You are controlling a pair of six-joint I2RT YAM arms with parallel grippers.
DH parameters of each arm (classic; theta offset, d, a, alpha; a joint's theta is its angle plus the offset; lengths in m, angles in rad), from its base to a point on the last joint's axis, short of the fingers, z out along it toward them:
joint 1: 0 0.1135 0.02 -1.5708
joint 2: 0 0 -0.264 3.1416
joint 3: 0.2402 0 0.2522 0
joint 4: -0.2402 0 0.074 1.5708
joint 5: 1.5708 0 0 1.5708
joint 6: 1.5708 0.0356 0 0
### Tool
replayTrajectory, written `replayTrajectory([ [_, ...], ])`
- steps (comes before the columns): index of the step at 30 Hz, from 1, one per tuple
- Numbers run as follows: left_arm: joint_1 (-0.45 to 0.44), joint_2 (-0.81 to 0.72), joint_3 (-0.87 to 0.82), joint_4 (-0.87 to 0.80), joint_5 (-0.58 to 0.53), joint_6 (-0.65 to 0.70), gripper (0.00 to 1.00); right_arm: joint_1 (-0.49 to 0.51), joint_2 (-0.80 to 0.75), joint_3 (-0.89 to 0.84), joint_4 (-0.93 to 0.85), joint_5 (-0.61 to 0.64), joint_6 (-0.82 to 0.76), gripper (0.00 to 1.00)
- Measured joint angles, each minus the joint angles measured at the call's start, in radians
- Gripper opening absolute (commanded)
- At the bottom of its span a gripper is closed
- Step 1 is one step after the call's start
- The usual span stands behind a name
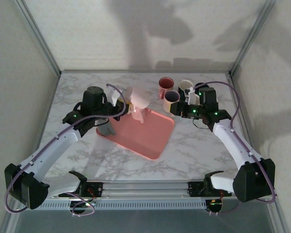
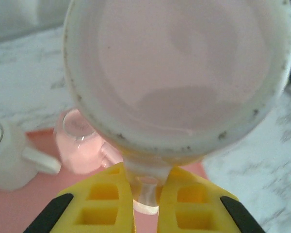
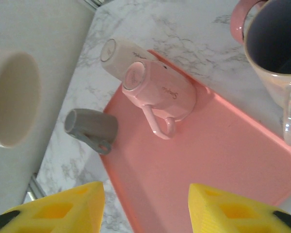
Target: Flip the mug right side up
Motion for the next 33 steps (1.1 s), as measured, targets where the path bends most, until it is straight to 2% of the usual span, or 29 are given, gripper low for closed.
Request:
replayTrajectory([
  [5, 0.01, -0.006, 0.004, 0.1, 0.029, -0.164, 0.0, -0.01, -0.028, -0.041, 0.088, -0.079, 0.032, 0.5],
  [9, 0.023, -0.029, -0.053, 0.256, 0.014, -0.33, 0.0, -0.011, -0.048, -0.086, 0.194, -0.143, 0.079, 0.5],
  [19, 0.026, 0.026, -0.098, 0.54, 0.024, -0.675, 0.0, -0.011, -0.015, -0.163, 0.537, -0.282, 0.301, 0.52],
  [25, 0.026, 0.068, -0.132, 0.647, 0.064, -0.79, 0.0, 0.007, 0.027, -0.172, 0.724, -0.327, 0.424, 0.5],
  [28, 0.026, 0.079, -0.144, 0.696, 0.082, -0.836, 0.0, 0.038, 0.061, -0.172, 0.819, -0.336, 0.486, 0.46],
  [33, 0.026, 0.101, -0.148, 0.746, 0.095, -0.894, 0.0, 0.1, 0.15, -0.16, 0.958, -0.339, 0.573, 0.48],
])
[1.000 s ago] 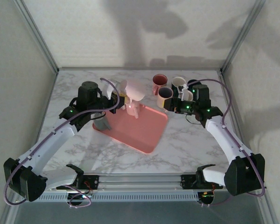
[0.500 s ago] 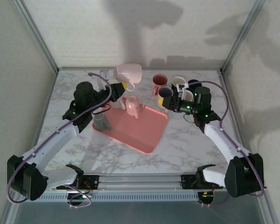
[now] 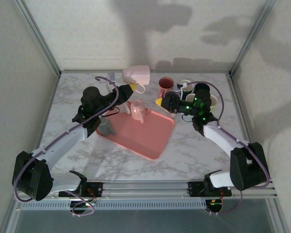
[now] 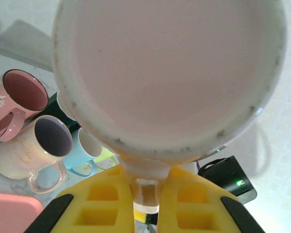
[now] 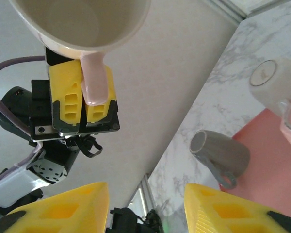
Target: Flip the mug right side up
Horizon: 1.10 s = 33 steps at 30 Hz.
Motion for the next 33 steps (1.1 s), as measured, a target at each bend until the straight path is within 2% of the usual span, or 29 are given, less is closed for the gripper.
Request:
replayTrajectory([
  [9, 0.0, 0.024, -0.001, 0.015, 0.021, -0.052, 0.0, 0.079, 0.102, 0.094, 0.138, 0.011, 0.096, 0.51],
  [14, 0.0, 0.026, -0.002, 0.021, 0.029, -0.061, 0.0, 0.103, 0.157, 0.13, 0.216, 0.034, 0.152, 0.44],
  [23, -0.001, 0.03, -0.017, 0.037, 0.051, -0.077, 0.0, 0.137, 0.238, 0.202, 0.285, 0.067, 0.224, 0.43],
  [28, -0.001, 0.042, -0.022, 0.063, 0.055, -0.079, 0.0, 0.148, 0.277, 0.234, 0.339, 0.09, 0.27, 0.32],
  [29, -0.001, 0.045, -0.022, 0.067, 0.054, -0.082, 0.0, 0.148, 0.286, 0.237, 0.352, 0.091, 0.282, 0.26],
  [32, 0.002, 0.047, -0.033, 0.092, 0.053, -0.099, 0.0, 0.148, 0.303, 0.243, 0.376, 0.09, 0.306, 0.0],
  [33, 0.002, 0.047, -0.035, 0.097, 0.054, -0.101, 0.01, 0.148, 0.306, 0.243, 0.381, 0.091, 0.304, 0.0],
])
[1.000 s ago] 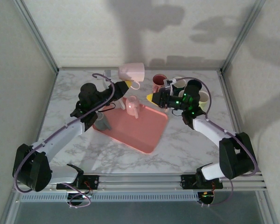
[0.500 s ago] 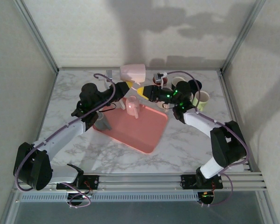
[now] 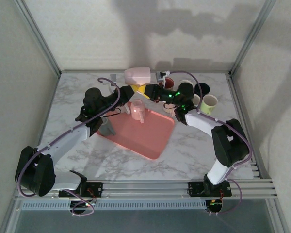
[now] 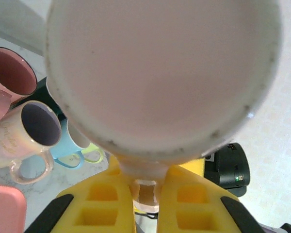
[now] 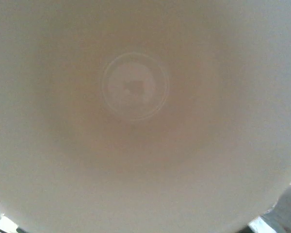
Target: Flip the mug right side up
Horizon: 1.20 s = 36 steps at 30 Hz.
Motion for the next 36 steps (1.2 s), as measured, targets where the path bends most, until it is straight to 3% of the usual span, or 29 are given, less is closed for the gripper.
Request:
replayTrajectory([
  [6, 0.0, 0.004, -0.005, 0.016, 0.004, 0.007, 0.41, 0.001, 0.0, 0.0, -0.011, 0.0, -0.016, 0.0],
  [11, -0.002, 0.003, -0.006, 0.006, 0.015, 0.037, 0.61, 0.001, 0.0, 0.0, -0.082, 0.003, -0.053, 0.0],
  [25, 0.028, -0.093, -0.013, -0.144, 0.011, 0.181, 0.66, 0.0, -0.132, 0.004, -0.416, 0.027, -0.285, 0.0],
  [36, 0.09, -0.156, -0.013, -0.291, 0.007, 0.315, 0.68, -0.085, -0.286, -0.032, -0.769, 0.068, -0.48, 0.0],
])
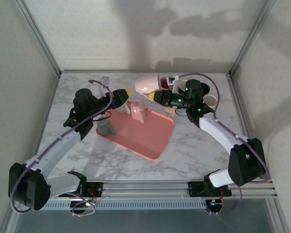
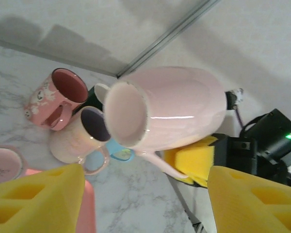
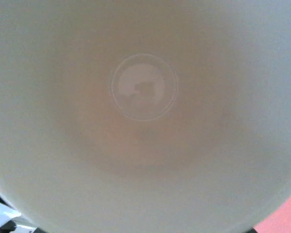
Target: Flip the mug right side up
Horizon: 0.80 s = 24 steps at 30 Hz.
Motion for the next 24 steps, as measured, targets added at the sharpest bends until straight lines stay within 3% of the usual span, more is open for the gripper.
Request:
replayTrajectory([
  [6, 0.01, -0.005, 0.001, -0.088, -0.016, 0.067, 0.68, -0.042, -0.126, -0.006, -0.307, 0.061, -0.187, 0.0],
  [13, 0.012, -0.005, 0.013, -0.175, -0.039, 0.138, 0.69, -0.063, -0.223, -0.002, -0.687, 0.228, -0.401, 0.0],
  [24, 0.015, -0.005, 0.017, -0.199, -0.042, 0.159, 0.69, -0.071, -0.25, -0.002, -1.043, 0.506, -0.49, 0.0],
])
